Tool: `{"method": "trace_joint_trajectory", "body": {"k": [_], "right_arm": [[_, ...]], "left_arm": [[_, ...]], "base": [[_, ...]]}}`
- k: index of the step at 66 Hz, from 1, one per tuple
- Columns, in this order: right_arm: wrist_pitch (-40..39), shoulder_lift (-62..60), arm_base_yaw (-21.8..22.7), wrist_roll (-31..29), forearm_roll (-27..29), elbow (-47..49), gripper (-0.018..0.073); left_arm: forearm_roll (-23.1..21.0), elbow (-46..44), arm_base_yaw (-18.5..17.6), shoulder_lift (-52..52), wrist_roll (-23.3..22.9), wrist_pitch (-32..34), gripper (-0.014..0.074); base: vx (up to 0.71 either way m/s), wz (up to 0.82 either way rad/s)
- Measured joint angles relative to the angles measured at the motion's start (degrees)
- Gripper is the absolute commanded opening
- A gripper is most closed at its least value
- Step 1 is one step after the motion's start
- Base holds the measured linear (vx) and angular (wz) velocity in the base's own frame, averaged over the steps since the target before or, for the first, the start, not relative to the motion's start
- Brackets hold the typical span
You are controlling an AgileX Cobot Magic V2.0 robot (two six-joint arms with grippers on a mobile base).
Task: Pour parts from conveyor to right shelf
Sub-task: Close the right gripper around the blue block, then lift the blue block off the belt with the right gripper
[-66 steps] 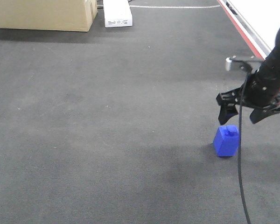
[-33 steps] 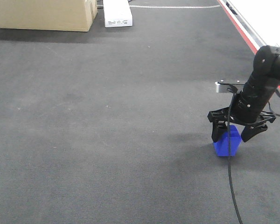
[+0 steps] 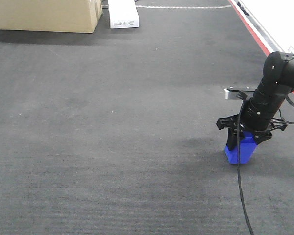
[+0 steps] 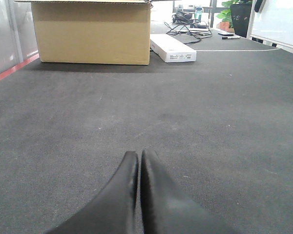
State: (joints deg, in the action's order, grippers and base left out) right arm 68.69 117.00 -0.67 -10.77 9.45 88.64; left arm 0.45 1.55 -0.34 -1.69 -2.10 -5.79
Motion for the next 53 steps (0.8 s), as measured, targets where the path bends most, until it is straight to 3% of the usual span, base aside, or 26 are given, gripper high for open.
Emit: {"method": "trace_joint_trajectory", "body": {"k": [2, 20, 34, 53], "right_arm": [[0.12, 0.0, 0.0, -0.05, 0.0, 0.07, -0.0017], [0.9, -0.69, 0.0, -0.94, 0.17, 1.03, -0.0009], [1.01, -8.31, 0.0, -1.01, 0.19, 0.57, -0.0006], [1.64, -22.44, 0.0, 0.46, -5.91, -13.49, -0.0005]], "left_arm": [[0.0, 0.0, 0.0, 0.0, 0.0, 0.0, -0.0006], [0.0, 0.0, 0.0, 0.0, 0.0, 0.0, -0.0006], [0.0, 0.0, 0.0, 0.0, 0.0, 0.0, -0.0006], [0.0, 0.0, 0.0, 0.0, 0.0, 0.0, -0.0006]], "base": [[0.0, 0.0], [0.0, 0.0], [0.0, 0.0], [0.0, 0.0]]}}
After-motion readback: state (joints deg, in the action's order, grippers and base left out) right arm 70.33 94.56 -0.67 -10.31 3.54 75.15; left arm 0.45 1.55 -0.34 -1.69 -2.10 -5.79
